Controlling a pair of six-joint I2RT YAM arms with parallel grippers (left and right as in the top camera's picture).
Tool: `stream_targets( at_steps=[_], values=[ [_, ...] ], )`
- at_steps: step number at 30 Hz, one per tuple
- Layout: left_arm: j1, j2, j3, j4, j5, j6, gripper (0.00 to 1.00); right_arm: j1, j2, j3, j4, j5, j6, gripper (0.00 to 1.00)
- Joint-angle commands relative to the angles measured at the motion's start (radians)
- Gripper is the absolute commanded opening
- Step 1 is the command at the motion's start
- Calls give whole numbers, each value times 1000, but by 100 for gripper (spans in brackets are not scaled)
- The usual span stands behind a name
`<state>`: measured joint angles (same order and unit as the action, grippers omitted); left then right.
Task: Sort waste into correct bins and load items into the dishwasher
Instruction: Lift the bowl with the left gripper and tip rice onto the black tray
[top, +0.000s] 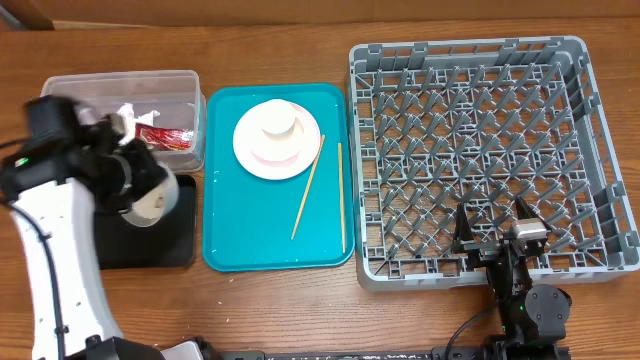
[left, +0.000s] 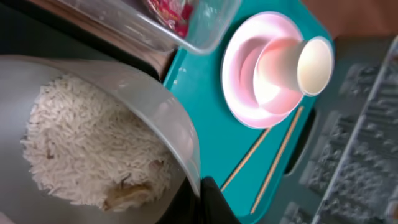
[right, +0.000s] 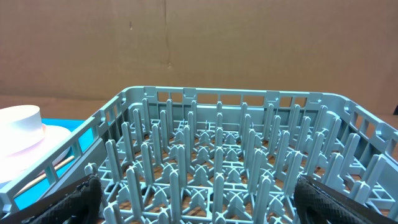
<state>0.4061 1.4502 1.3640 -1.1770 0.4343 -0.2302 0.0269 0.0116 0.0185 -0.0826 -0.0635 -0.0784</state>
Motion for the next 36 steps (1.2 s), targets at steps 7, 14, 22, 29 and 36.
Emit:
stream_targets(
  at_steps=[7,14,22,29,36],
  values=[
    [314,-15,-243,254,506,79,4,0,-9,-11,5,-2,-1,100],
    [486,-15,-416,431,699,78,4,0,-9,-11,5,-2,-1,100],
    [593,-15,-502,541,901,98,4,0,-9,-11,5,-2,-1,100],
    [596,-15,-503,606,1027,100,4,0,-9,-11,5,-2,-1,100],
    [598,-15,-503,644,1038,90,4,0,-9,-11,5,-2,-1,100]
  ],
)
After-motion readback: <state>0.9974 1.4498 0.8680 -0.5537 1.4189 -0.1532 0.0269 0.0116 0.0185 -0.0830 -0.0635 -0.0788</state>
